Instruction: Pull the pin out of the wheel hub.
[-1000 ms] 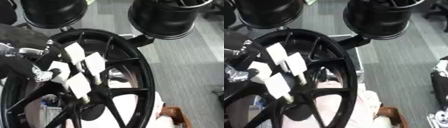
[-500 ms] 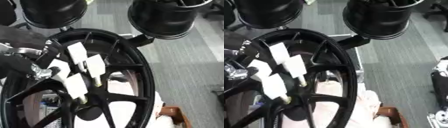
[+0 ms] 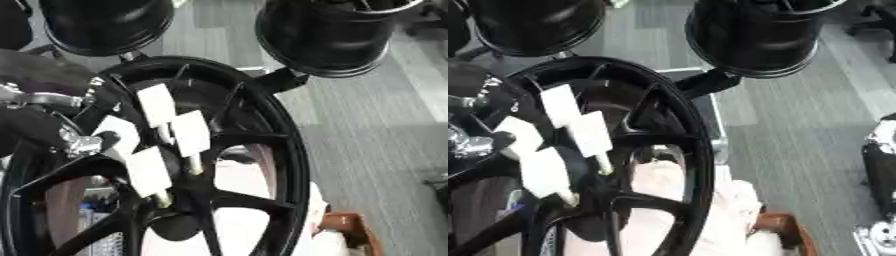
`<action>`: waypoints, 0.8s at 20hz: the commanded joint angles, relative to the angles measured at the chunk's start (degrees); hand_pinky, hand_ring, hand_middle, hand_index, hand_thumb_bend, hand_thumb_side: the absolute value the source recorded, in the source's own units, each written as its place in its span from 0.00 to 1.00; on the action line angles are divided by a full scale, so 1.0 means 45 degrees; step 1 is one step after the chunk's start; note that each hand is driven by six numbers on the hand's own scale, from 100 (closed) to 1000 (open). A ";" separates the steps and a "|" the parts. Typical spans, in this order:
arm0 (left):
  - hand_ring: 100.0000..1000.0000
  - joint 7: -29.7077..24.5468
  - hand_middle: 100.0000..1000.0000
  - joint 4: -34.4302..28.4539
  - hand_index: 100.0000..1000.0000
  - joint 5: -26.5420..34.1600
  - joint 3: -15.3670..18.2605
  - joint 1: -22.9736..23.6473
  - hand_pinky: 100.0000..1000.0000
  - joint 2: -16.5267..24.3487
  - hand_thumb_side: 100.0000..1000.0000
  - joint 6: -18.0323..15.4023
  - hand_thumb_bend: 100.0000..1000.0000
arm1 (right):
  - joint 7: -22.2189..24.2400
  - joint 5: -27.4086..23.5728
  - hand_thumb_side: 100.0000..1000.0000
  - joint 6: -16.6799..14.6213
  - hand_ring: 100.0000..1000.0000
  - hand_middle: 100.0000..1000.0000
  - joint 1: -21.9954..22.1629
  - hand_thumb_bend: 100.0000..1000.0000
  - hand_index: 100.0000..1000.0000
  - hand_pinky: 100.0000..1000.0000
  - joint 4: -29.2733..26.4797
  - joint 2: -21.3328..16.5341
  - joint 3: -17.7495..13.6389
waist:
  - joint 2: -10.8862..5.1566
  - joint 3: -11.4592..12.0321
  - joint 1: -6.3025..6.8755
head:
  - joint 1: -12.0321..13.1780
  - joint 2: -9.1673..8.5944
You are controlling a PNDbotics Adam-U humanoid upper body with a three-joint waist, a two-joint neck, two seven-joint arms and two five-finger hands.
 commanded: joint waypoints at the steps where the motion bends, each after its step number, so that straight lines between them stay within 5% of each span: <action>1: 0.88 -0.1649 0.78 0.0100 0.91 -0.0128 0.0168 -0.0253 0.88 0.0221 0.85 -0.2088 0.00 | -0.0003 -0.0058 0.23 -0.0002 0.74 0.62 -0.0079 0.00 0.77 0.79 -0.0153 -0.0121 -0.0051 | -0.0178 -0.0007 -0.0009 | 0.0042 -0.0190; 4: 0.88 -0.1649 0.78 0.0354 0.91 -0.0299 0.0261 -0.0376 0.87 0.0120 0.61 -0.2492 0.00 | -0.0003 -0.0056 0.23 -0.0009 0.74 0.61 -0.0110 0.00 0.77 0.79 -0.0153 -0.0129 -0.0020 | -0.0148 -0.0015 0.0012 | 0.0074 -0.0209; 6: 0.88 -0.1649 0.77 0.0533 0.91 -0.0446 0.0315 -0.0439 0.87 0.0081 0.36 -0.2742 0.04 | -0.0003 -0.0048 0.23 -0.0022 0.74 0.61 -0.0136 0.00 0.77 0.79 -0.0153 -0.0139 -0.0011 | -0.0111 -0.0029 0.0038 | 0.0079 -0.0223; 8: 0.88 -0.1649 0.78 0.0651 0.91 -0.0613 0.0357 -0.0480 0.87 0.0080 0.27 -0.2957 0.13 | -0.0003 -0.0030 0.23 -0.0050 0.74 0.61 -0.0166 0.00 0.77 0.79 -0.0153 -0.0145 -0.0024 | -0.0055 -0.0035 0.0079 | 0.0080 -0.0174; 16: 0.88 -0.1649 0.78 0.0167 0.92 -0.0683 0.0709 -0.0348 0.87 0.0523 0.27 -0.3262 0.15 | -0.0003 0.0057 0.23 -0.0070 0.74 0.61 -0.0219 0.00 0.77 0.79 -0.0153 -0.0071 -0.0032 | 0.0225 -0.0031 0.0231 | 0.0038 0.0218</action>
